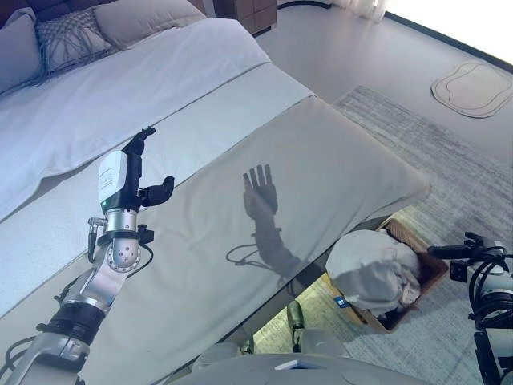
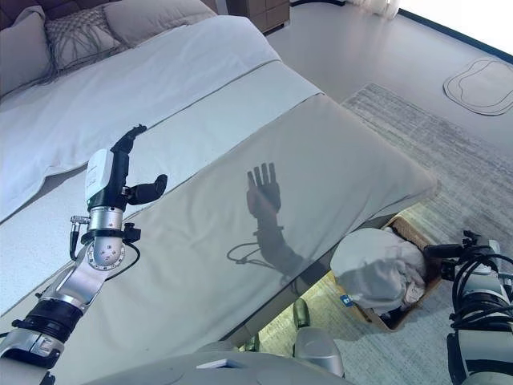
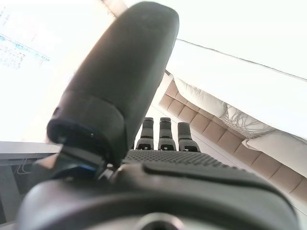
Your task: Pick up the clothes from the bed and place them into the basket
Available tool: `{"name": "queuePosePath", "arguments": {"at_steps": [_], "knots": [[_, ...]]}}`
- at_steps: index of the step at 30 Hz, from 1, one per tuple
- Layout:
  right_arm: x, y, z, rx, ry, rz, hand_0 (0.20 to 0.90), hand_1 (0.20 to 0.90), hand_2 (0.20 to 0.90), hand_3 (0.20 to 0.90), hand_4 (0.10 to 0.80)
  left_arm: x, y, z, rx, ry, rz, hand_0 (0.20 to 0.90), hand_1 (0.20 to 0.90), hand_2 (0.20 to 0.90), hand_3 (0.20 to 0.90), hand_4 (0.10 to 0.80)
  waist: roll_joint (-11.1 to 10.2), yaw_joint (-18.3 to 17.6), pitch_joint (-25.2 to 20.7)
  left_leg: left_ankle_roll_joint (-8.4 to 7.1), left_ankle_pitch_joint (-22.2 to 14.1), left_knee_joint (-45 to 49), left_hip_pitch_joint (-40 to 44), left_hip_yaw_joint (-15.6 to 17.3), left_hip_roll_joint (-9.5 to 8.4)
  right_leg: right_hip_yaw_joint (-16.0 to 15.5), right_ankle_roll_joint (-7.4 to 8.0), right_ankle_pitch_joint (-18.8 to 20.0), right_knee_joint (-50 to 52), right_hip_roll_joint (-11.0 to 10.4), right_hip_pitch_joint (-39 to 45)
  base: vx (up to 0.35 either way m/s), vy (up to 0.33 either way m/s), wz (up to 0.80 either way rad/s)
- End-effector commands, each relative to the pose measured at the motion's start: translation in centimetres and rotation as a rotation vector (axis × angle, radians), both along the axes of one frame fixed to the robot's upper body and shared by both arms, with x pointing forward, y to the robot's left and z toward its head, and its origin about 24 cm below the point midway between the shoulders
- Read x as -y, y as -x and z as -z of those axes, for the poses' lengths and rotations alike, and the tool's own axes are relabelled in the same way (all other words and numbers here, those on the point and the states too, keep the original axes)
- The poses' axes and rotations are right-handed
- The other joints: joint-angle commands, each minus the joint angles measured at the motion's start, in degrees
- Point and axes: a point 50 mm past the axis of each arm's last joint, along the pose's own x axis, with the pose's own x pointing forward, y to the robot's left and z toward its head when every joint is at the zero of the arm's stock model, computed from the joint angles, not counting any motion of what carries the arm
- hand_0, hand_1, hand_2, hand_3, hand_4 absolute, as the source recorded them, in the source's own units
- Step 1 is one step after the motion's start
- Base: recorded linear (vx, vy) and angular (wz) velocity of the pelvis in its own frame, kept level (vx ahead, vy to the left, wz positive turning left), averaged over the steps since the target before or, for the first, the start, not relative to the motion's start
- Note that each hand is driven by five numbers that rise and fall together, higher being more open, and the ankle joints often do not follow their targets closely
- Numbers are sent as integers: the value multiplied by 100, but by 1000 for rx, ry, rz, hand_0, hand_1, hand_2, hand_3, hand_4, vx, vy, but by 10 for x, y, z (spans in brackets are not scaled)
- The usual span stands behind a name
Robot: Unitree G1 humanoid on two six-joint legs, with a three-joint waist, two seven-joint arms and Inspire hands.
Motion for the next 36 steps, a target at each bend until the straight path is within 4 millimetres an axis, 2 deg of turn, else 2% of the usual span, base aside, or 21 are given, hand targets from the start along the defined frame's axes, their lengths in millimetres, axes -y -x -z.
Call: {"name": "queuePosePath", "arguments": {"at_steps": [1,5,9,15,20,22,24,29,36], "knots": [[10,-25,-46,116,195,-75,900,900,900,900,800,3,-7,-32,160,-25,34,900,900,900,900,800,-97,10,-446,-266,-279,162,-189,-228,384,-335,149,-586,528,-308,204,0,0,0],[3,-33,-50,138,210,-126,900,900,900,900,800,3,-7,-32,160,-22,26,900,900,900,900,800,-110,23,-455,-268,-267,144,-182,-238,381,-354,149,-583,516,-308,222,0,0,0],[-18,-51,-57,189,251,-260,900,900,900,900,800,3,-5,-28,150,-18,19,900,900,900,900,800,-135,49,-462,-268,-251,129,-176,-280,379,-369,142,-585,511,-309,243,0,0,0],[-70,-73,-65,334,304,-485,900,900,900,900,800,1,2,-16,127,4,5,900,900,900,900,800,-159,80,-488,-268,-235,138,-177,-319,368,-397,132,-594,511,-319,266,0,0,0],[-116,-70,-65,412,441,-674,900,900,900,900,800,1,12,0,86,50,-21,900,900,900,900,800,-183,121,-498,-246,-232,164,-183,-361,337,-412,138,-584,463,-330,303,3,11,4],[-126,-69,-66,417,508,-725,900,900,900,900,800,2,14,5,68,54,-29,900,900,900,900,800,-193,136,-500,-241,-236,177,-188,-367,332,-427,144,-581,446,-337,318,0,0,0],[-142,-68,-68,392,679,-826,900,900,900,900,800,4,18,19,18,45,-57,900,900,900,900,800,-218,182,-505,-226,-237,196,-195,-405,310,-444,152,-587,429,-338,352,6,13,3],[-153,-63,-67,319,817,-962,900,900,900,900,800,-1,25,32,-49,-26,-78,900,900,900,900,800,-262,264,-551,-221,-217,196,-204,-457,297,-505,175,-615,424,-353,400,14,18,7],[-171,-59,-59,263,773,-1114,900,900,900,900,800,-5,36,55,-206,-12,-94,900,900,900,900,800,-325,481,-569,-212,-137,137,-213,-594,268,-710,184,-648,413,-375,497,13,8,13]]}}
